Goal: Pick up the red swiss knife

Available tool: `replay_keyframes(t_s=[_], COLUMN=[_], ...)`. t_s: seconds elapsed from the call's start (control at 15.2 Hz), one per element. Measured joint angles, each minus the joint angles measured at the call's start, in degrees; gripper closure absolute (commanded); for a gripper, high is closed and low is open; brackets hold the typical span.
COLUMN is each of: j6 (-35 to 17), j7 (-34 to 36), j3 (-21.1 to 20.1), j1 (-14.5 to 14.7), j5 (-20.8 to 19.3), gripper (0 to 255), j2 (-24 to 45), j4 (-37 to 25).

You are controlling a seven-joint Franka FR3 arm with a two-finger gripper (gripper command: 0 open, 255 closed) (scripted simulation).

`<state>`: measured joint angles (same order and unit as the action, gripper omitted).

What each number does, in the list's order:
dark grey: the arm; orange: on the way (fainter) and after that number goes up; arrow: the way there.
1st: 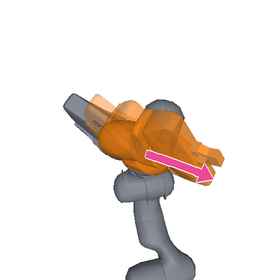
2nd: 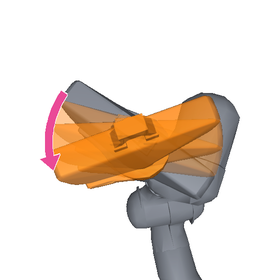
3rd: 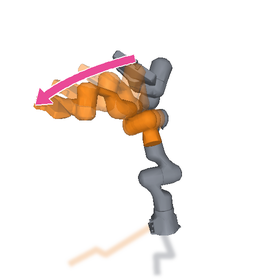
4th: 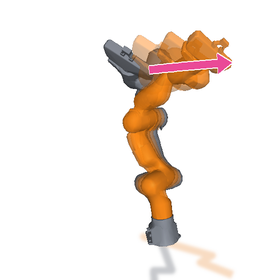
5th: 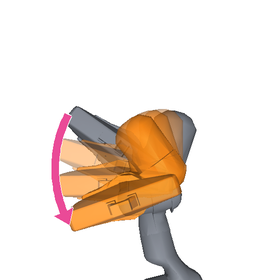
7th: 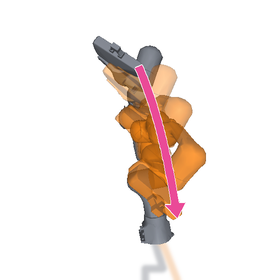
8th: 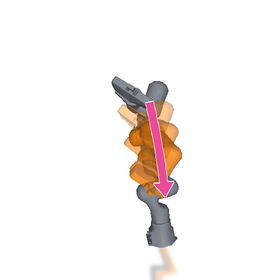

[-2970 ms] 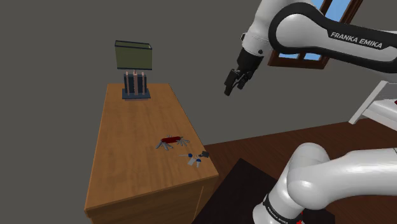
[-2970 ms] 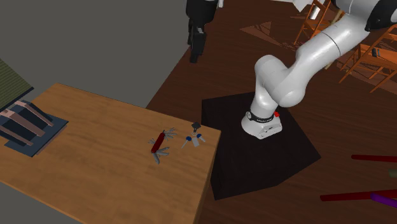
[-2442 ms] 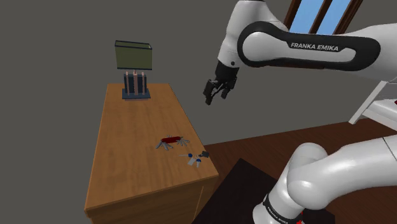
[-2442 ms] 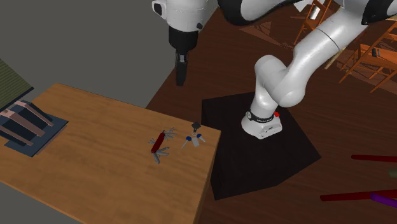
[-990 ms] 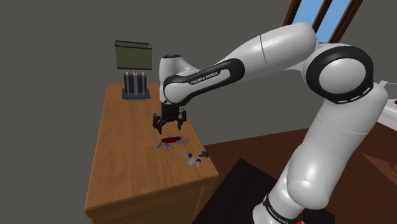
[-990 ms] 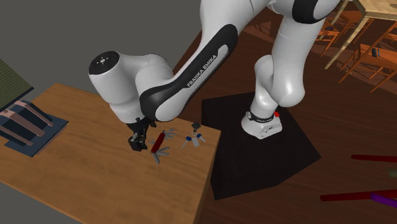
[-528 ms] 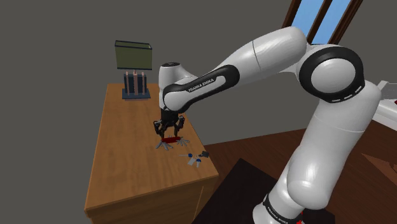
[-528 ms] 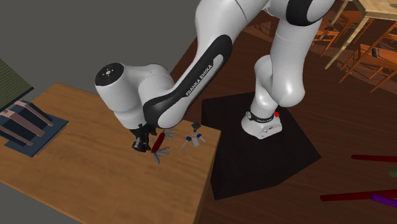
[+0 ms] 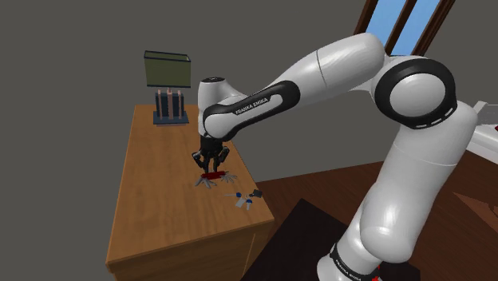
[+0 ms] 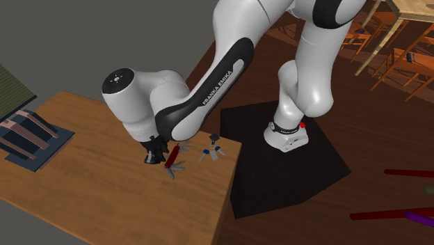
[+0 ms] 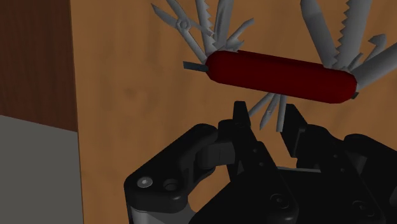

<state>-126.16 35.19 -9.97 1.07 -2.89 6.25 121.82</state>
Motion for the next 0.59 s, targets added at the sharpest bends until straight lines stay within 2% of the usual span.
replay_keyframes(t_s=[0.59], j6=[5.0], j7=[-0.4], j3=[0.1], j1=[-0.2], j5=[0.7], gripper=[255], j2=[-3.0], j4=[-1.6])
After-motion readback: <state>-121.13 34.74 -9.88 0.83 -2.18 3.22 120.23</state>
